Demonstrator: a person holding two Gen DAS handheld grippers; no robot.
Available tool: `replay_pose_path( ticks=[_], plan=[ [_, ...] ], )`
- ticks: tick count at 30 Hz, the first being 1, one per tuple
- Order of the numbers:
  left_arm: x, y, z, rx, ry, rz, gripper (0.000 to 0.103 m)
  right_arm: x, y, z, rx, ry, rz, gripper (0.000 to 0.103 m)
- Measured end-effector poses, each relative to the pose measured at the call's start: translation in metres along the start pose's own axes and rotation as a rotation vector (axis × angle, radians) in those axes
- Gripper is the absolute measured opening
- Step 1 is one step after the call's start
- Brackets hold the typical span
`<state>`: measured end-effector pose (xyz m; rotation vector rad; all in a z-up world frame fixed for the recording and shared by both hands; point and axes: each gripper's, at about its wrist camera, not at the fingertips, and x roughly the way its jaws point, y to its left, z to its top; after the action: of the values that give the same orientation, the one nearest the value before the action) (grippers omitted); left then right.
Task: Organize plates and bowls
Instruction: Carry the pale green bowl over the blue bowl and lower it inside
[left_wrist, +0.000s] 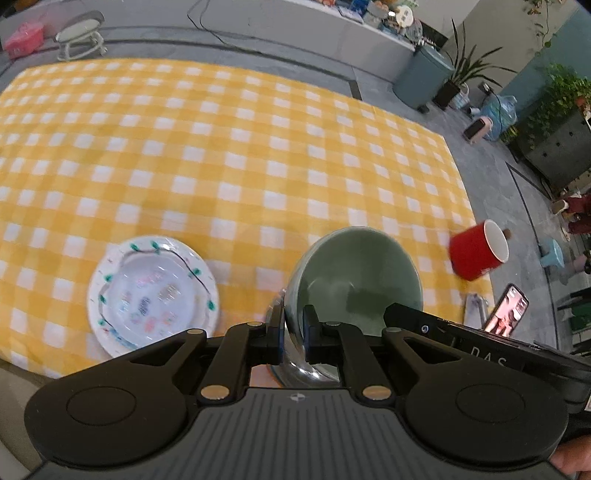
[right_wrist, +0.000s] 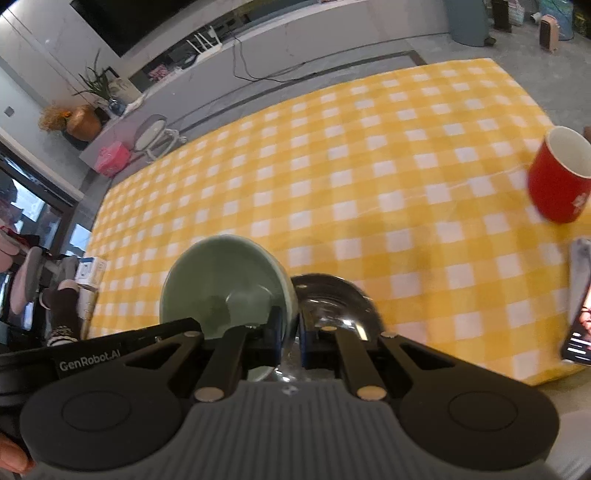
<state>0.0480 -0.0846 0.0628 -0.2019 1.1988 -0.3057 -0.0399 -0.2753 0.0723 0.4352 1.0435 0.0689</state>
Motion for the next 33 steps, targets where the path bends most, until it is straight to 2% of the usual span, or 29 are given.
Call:
replay_pose_path(
  ticks=[6, 13, 21, 33],
  plan=[
    [0.023, -0.003, -0.01, -0.013, 0.076, -0.009, 0.01, 0.006, -0.016, -0.007, -0.004, 0.039, -0.048, 0.006],
    [0.043, -0.005, -0.011, 0.013, 0.15, 0.02, 0.011, 0.027, -0.027, -0.018, -0.018, 0.096, -0.078, 0.006],
    [0.054, -0.01, -0.01, 0.053, 0.173, 0.053, 0.01, 0.04, -0.029, -0.021, -0.045, 0.111, -0.103, 0.006],
    [0.061, -0.008, -0.008, 0.044, 0.179, 0.064, 0.011, 0.049, -0.022, -0.024, -0.099, 0.103, -0.138, 0.006]
  ],
)
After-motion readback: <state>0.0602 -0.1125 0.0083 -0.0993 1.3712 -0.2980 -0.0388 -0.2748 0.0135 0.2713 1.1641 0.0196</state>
